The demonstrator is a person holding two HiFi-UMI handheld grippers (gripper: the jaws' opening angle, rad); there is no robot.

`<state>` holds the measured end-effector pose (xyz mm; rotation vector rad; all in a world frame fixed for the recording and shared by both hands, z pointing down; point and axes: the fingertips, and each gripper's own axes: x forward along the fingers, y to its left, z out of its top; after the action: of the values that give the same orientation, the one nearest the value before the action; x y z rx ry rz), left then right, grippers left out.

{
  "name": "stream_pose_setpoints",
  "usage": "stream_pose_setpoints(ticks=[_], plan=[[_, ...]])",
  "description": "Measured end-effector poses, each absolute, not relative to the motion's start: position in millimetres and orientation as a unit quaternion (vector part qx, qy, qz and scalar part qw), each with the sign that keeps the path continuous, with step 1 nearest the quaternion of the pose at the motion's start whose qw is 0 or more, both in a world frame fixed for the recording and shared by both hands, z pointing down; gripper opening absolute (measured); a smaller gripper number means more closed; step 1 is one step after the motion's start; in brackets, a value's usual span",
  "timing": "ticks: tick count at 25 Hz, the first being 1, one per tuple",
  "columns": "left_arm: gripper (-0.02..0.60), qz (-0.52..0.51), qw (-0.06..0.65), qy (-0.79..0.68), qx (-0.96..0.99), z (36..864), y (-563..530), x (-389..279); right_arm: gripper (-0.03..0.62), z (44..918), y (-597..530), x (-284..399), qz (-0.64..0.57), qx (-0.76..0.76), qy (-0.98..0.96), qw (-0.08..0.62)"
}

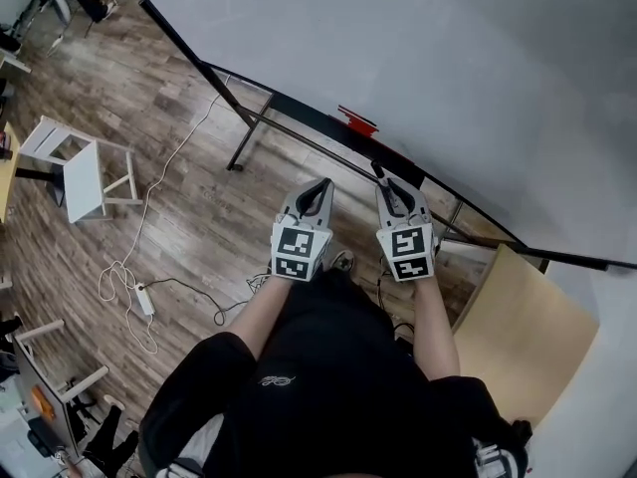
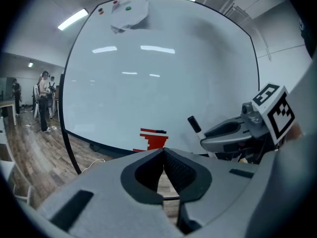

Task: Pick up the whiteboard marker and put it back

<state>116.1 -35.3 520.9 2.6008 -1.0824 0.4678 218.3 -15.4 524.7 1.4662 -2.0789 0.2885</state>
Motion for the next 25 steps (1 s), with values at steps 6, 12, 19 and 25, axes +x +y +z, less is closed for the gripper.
stream_pose_setpoints(ticks=[6,12,19,25], plan=[[0.006,0.124,0.115,-0.387,0.907,476.6,-21.4,128.2,0.049,441.1,16.5,239.4,0.095,0.611,-0.779,0.107],[0.006,0.094,0.087,-0.39,0.912,431.8,-3.0,126.7,0.049,407.3,48.8,242.1,0.063,0.638,-0.766,0.04],[0.006,0.083,0.062,-0.383,0.918,411.0,23.3,117.0,0.049,391.3,76.3,225.5,0.042,0.644,-0.764,0.017],[0.006,0.075,0.069,-0.388,0.916,405.8,39.2,82.8,0.049,383.1,87.6,192.9,0.033,0.641,-0.767,0.013]])
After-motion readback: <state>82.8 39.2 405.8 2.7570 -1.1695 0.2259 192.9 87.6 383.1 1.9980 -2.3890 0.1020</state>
